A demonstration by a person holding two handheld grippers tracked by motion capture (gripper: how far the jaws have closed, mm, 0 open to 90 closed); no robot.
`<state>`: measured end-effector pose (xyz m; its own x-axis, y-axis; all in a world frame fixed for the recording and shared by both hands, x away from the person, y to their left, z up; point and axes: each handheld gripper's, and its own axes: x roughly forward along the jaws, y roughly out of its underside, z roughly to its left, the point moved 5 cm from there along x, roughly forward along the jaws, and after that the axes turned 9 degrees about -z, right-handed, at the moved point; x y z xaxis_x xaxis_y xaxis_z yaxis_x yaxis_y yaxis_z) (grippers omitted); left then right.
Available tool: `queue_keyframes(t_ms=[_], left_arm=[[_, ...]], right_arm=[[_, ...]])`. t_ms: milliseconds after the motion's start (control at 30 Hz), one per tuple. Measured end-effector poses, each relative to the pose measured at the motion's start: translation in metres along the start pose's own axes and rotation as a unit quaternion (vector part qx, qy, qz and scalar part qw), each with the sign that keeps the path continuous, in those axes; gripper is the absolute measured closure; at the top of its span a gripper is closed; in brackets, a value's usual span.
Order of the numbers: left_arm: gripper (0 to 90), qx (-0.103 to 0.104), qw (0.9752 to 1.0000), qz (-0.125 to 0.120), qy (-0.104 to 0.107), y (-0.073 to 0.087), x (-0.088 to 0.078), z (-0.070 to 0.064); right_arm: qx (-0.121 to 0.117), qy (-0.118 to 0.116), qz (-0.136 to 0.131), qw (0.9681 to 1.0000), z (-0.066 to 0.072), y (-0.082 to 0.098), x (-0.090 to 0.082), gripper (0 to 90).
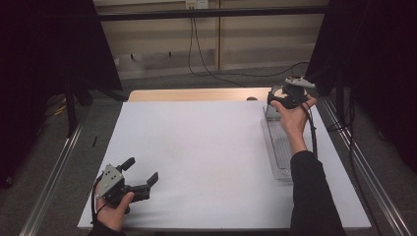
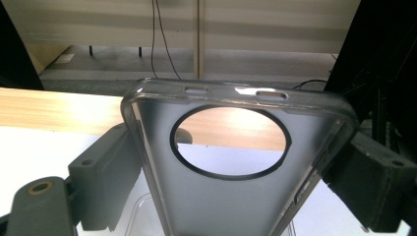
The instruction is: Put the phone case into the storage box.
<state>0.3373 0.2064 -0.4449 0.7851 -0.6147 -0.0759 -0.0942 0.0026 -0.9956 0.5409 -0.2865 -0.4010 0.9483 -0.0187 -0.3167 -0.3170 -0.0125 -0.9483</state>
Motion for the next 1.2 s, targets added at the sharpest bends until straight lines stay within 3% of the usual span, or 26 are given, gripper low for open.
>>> queue_keyframes(t_ms=[433, 667, 1200], left_arm=[[2.2, 0.001, 1.0, 0.0, 0.0, -0.0001, -0.0004, 0.0008], [2.2, 0.002, 1.0, 0.001, -0.002, 0.0002, -0.0003, 0.0014], [2.2, 0.001, 1.0, 0.001, -0.007, 0.0003, -0.0006, 0.002]], right_arm=[[0.002, -0.006, -0.002, 1.0, -0.0011, 0.0007, 0.0003, 10.7], [0.011, -0.022, 0.011, 0.9996, -0.001, 0.0062, 0.0028, 2.0], [0.034, -0.047, -0.025, 0.998, -0.0011, -0.0012, 0.002, 0.5]])
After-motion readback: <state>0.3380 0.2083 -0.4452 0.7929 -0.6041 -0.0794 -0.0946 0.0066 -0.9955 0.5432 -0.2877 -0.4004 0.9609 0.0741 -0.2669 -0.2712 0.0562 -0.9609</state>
